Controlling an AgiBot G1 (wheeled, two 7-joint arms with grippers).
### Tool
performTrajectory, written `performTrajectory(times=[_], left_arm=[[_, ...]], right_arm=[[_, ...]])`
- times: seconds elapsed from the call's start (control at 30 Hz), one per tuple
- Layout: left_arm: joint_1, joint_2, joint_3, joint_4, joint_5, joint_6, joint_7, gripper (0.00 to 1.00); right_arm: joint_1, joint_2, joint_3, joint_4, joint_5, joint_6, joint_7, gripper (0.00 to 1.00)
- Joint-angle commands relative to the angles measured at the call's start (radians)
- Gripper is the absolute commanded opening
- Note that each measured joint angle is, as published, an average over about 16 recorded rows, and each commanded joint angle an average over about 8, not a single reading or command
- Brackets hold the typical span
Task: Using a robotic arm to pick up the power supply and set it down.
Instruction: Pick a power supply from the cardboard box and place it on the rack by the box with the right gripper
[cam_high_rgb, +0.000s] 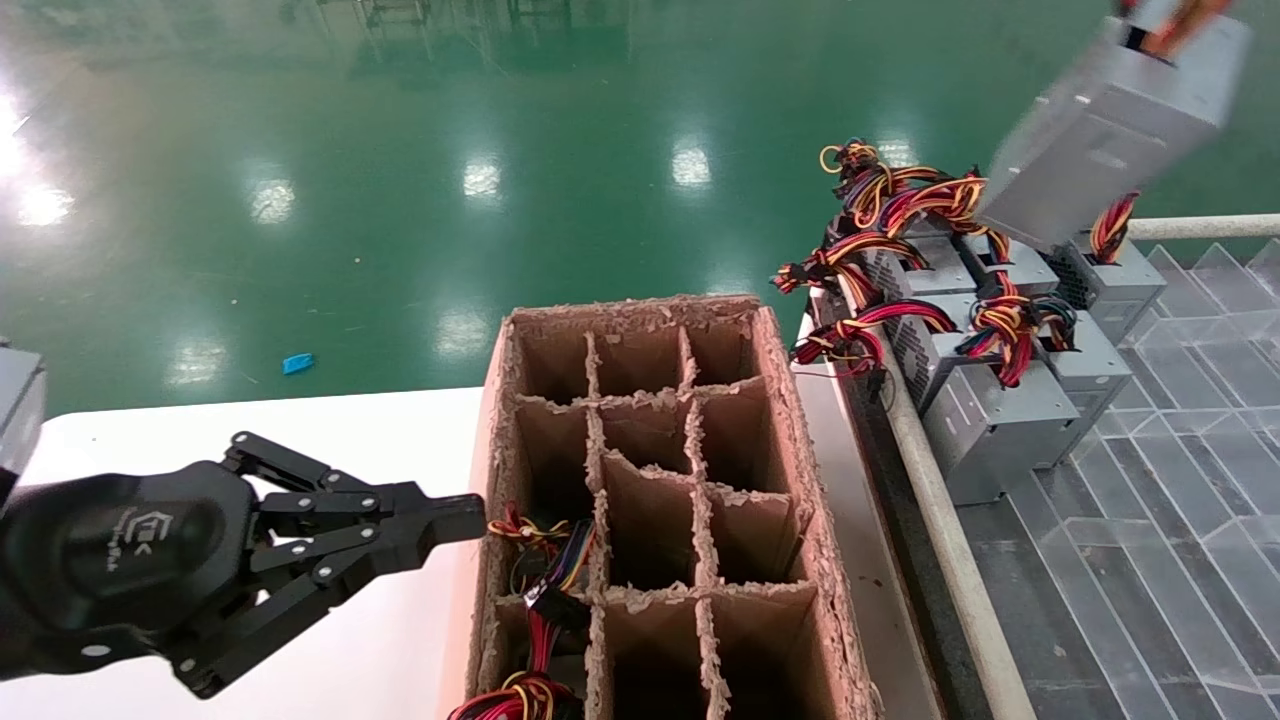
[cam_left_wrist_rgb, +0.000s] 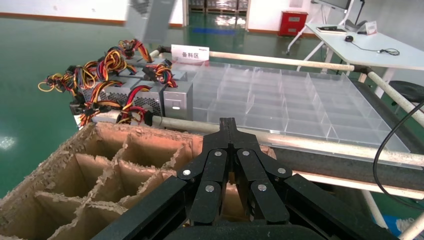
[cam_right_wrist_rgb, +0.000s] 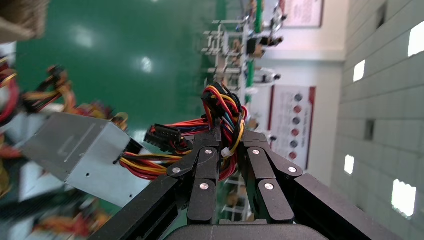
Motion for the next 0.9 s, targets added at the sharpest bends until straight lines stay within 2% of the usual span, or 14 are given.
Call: performTrajectory(times=[0.03, 0.27, 0.5, 0.7, 0.9], left_arm=[[0.000, 0.000, 0.000, 0.000, 0.000, 0.000, 0.000, 0.00], [0.000, 0.000, 0.000, 0.000, 0.000, 0.000, 0.000, 0.00], [0.000, 0.000, 0.000, 0.000, 0.000, 0.000, 0.000, 0.00], [0.000, 0.000, 0.000, 0.000, 0.000, 0.000, 0.000, 0.00], [0.000, 0.000, 0.000, 0.000, 0.000, 0.000, 0.000, 0.00]], right_arm=[[0.002, 0.041, 0.008, -0.001, 0.001, -0.020, 0.002, 0.00], [-0.029, 0.177, 0.014, -0.001, 0.079, -0.061, -0.003, 0.00], [-0.067, 0.287, -0.004, 0.000, 0.175, -0.061, -0.024, 0.00], [-0.105, 0.352, -0.031, 0.001, 0.200, -0.049, -0.070, 0.00], [-0.142, 0.378, -0.062, 0.002, 0.204, -0.036, -0.128, 0.00]])
